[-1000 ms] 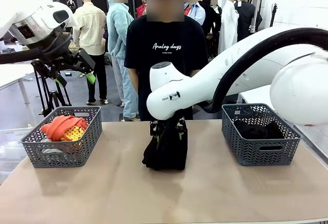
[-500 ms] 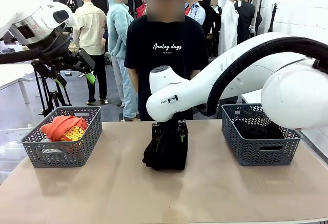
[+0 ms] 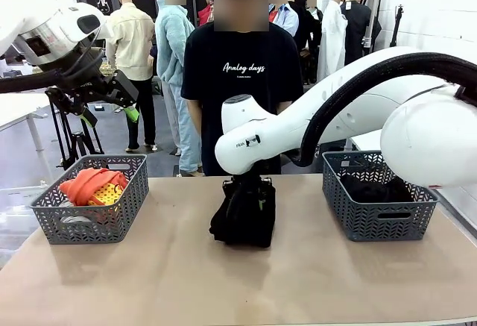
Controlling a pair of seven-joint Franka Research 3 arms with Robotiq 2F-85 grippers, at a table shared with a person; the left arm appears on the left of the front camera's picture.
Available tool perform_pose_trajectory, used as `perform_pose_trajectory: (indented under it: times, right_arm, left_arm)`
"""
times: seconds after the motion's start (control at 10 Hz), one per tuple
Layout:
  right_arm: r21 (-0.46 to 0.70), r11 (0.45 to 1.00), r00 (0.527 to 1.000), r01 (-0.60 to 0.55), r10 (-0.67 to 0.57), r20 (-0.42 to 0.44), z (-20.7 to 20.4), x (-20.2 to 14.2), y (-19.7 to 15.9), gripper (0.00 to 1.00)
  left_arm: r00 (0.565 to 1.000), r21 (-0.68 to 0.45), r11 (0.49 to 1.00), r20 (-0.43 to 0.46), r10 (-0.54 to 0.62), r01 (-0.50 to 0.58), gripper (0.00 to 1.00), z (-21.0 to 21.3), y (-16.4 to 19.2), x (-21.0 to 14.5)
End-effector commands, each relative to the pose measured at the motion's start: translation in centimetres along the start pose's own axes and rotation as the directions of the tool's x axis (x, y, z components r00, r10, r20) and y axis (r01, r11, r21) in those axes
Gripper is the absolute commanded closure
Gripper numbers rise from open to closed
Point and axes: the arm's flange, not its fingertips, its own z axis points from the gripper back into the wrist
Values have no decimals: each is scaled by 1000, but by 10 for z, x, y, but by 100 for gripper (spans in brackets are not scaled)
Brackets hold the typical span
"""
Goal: Sort the tops and bottoms.
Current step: Lift clothes from the center of the table with your right hand.
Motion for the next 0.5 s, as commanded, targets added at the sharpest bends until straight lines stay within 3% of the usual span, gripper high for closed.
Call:
perform_pose_trajectory:
  times: [0.0, 0.1, 0.2, 0.4]
  right_arm:
    - [12, 1000, 1000, 28, -28, -14, -6, -1, -5, 78]
    - [8, 1000, 999, 27, -27, -22, -5, -1, -5, 95]
    - [4, 1000, 999, 29, -28, -29, -5, -1, -5, 100]
    - [2, 999, 999, 37, -37, -40, -6, -1, -7, 100]
  left_arm:
    - [1000, -5, 1000, 0, -3, 3, 0, 2, 3, 0]
    - [1000, -5, 1000, 0, -3, 3, 0, 2, 3, 0]
    - [1000, -5, 1000, 0, -3, 3, 0, 2, 3, 0]
    - [1000, -5, 1000, 0, -3, 3, 0, 2, 3, 0]
